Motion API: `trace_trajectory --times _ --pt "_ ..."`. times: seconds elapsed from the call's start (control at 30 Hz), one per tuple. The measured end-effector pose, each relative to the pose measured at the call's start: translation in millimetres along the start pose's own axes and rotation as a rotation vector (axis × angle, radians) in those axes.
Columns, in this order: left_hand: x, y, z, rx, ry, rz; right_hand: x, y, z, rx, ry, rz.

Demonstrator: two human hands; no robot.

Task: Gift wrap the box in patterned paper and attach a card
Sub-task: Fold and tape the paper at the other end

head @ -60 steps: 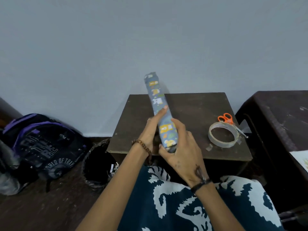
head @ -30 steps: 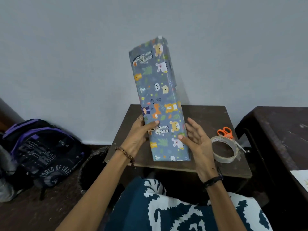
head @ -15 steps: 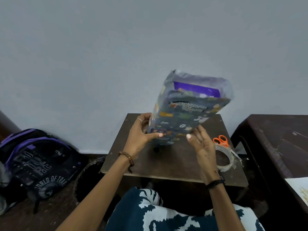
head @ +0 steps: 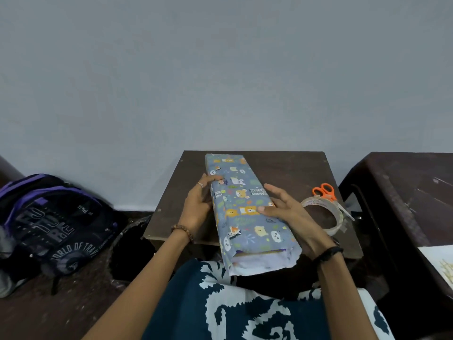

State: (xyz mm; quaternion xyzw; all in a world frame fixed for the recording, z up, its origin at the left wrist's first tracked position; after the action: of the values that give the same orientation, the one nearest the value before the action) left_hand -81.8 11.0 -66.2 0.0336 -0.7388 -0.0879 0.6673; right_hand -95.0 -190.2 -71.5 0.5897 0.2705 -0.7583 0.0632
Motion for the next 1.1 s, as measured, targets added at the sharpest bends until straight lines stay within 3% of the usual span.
trace_trajectory --times 0.2,0.33,0.5,0.6,0.7,0.8,0.97,1.1 --pt "-19.5 -1.3 21.9 0.160 0.297 0.391 15.7 -10.3 -20.4 0.075 0.006 0.089" --pt "-15.4 -13.0 38.2 0.007 0.305 0.263 22.1 -10.3 -27.9 0.246 0.037 0.240" --pt "-16.7 -24.1 49.6 -0.008 0.414 0.231 24.9 -9.9 -14.7 0.399 0.060 0.484" --pt "-26.0 -35.9 63.8 -0.009 0.390 0.170 27.9 -4.3 2.7 0.319 -0.019 0.522" --pt "-28.7 -48.3 68.2 0.024 0.325 0.168 34.5 -6.2 14.1 0.230 0.013 0.584" --pt "-20.9 -57.9 54.6 0.013 0.291 0.170 33.5 1.0 7.0 0.332 0.065 0.706" --pt "-12.8 -50.5 26.1 0.093 0.261 0.069 25.4 0.6 -9.8 0.400 0.131 0.602" --pt "-11.3 -49.8 53.0 0.265 0.266 0.027 25.3 -18.7 -4.4 0.429 0.244 0.953"
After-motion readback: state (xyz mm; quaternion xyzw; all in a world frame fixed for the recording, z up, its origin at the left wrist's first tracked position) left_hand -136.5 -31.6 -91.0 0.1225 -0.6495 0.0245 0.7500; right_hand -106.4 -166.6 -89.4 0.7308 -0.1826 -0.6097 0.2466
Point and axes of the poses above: each hand's wrist, its own z-axis away from the middle knuckle, its own y-axis out of the back of the hand, x = y × z, the point moved 4 cm from there along -z, towards the middle knuckle, and after that the axes turned 7 degrees about -x, right-handed, at the moved point
